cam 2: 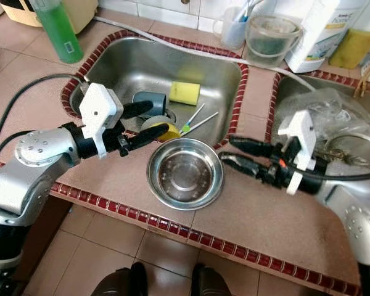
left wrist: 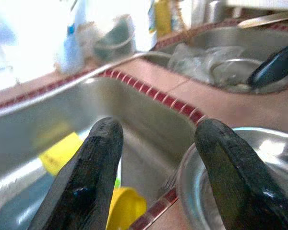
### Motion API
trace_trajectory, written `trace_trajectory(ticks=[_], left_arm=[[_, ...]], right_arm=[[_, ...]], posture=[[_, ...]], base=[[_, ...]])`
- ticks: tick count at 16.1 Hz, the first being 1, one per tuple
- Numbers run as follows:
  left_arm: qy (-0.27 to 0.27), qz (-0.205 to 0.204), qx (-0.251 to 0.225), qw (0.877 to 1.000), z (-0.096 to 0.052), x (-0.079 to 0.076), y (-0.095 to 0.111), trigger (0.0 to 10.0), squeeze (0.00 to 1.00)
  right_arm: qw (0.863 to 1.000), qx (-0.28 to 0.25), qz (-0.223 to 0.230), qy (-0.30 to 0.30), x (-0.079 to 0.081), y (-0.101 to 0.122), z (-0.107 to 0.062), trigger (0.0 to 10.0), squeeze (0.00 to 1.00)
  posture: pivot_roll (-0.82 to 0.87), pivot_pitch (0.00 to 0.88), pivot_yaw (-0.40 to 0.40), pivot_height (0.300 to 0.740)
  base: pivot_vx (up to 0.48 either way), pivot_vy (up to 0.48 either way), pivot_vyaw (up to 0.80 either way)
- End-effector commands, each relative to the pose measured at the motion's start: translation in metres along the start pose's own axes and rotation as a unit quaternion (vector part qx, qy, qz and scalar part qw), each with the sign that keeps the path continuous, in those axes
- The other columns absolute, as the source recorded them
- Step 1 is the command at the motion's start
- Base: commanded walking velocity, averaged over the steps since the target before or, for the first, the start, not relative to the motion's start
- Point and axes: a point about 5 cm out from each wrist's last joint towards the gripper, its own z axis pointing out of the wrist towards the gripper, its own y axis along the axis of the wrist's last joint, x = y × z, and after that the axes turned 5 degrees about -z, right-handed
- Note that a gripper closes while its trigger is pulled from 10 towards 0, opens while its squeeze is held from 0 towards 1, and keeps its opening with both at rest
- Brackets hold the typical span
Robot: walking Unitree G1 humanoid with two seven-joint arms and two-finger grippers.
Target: Kitchen organization
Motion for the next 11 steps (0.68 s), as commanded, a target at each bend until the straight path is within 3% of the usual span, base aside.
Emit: trace_trajectory(ticks=[1, 2, 5, 8, 9, 11], left_arm=[[-0.027, 0.023, 0.003, 0.999, -0.002, -0.010, 0.001, 10.0, 0.00], [-0.030, 0.022, -0.002, 0.999, -0.002, -0.013, 0.004, 10.0, 0.00], [-0.040, 0.020, -0.024, 0.999, -0.001, -0.020, 0.018, 10.0, 0.00], [-0.062, 0.046, -0.043, 0.996, 0.000, -0.034, 0.035, 10.0, 0.00], [-0.065, 0.046, -0.048, 0.996, 0.000, -0.037, 0.038, 10.0, 0.00], [-0.068, 0.034, -0.052, 0.996, 0.001, -0.044, 0.041, 10.0, 0.00]], right_arm=[[1.000, 0.003, 0.002, 0.019, 0.006, 0.000, -0.001, 10.0, 0.00], [1.000, 0.002, 0.012, 0.026, 0.007, -0.003, -0.001, 10.0, 1.00], [1.000, -0.001, 0.027, 0.005, 0.001, -0.010, 0.004, 10.0, 1.00], [0.999, 0.003, 0.025, -0.027, -0.013, -0.020, 0.013, 10.0, 1.00], [0.999, 0.005, 0.025, -0.030, -0.015, -0.023, 0.015, 10.0, 0.00], [0.998, 0.001, 0.048, -0.027, -0.022, -0.030, 0.026, 10.0, 0.00]], posture=[[-0.12, 0.189, -0.036, 0.740], [-0.11, 0.190, -0.039, 0.740], [-0.10, 0.192, -0.048, 0.740], [-0.09, 0.194, -0.053, 0.740], [-0.09, 0.194, -0.054, 0.740], [-0.07, 0.196, -0.059, 0.740]], base=[[0.000, 0.000, 0.00], [0.000, 0.000, 0.00], [0.000, 0.000, 0.00], [0.000, 0.000, 0.00], [0.000, 0.000, 0.00], [0.000, 0.000, 0.00]])
